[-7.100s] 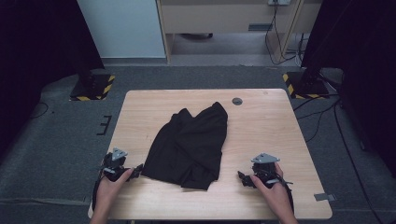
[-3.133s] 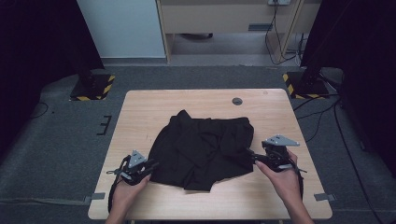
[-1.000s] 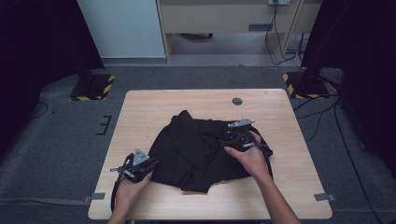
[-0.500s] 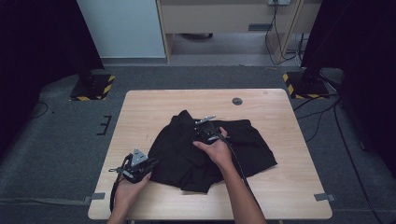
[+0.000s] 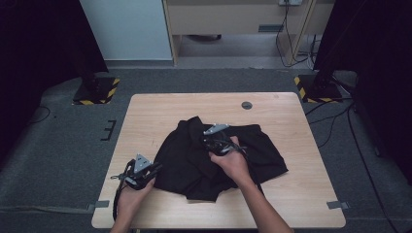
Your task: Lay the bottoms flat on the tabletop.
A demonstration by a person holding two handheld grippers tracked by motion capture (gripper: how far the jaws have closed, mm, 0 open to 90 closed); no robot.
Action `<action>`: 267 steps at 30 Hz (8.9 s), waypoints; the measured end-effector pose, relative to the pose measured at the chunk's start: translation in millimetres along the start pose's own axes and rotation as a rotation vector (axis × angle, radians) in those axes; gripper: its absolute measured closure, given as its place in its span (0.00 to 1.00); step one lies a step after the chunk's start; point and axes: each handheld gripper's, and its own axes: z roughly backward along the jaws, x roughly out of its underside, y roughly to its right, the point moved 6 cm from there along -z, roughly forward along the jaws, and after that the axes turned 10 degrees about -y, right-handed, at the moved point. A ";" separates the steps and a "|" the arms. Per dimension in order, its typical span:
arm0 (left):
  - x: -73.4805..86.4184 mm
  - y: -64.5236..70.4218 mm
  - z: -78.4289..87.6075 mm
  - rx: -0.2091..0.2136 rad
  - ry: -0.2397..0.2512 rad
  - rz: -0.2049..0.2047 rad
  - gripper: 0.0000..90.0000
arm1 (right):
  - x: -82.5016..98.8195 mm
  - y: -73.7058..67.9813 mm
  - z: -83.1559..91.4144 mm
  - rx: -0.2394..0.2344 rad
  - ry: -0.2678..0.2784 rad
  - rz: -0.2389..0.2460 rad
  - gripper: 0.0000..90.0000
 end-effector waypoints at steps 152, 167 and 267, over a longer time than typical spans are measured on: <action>-98.0 -34.1 -118.7 0.086 -0.166 0.002 0.58 | 121.8 196.8 3.1 0.011 -0.001 -0.253 0.98; -108.9 -13.9 -77.3 0.018 -0.078 -0.008 0.99 | 113.3 175.5 47.2 0.054 0.108 -0.211 0.99; -266.7 -31.3 78.7 -0.060 0.224 -0.061 1.00 | -33.4 185.3 248.1 0.236 0.347 -0.071 0.99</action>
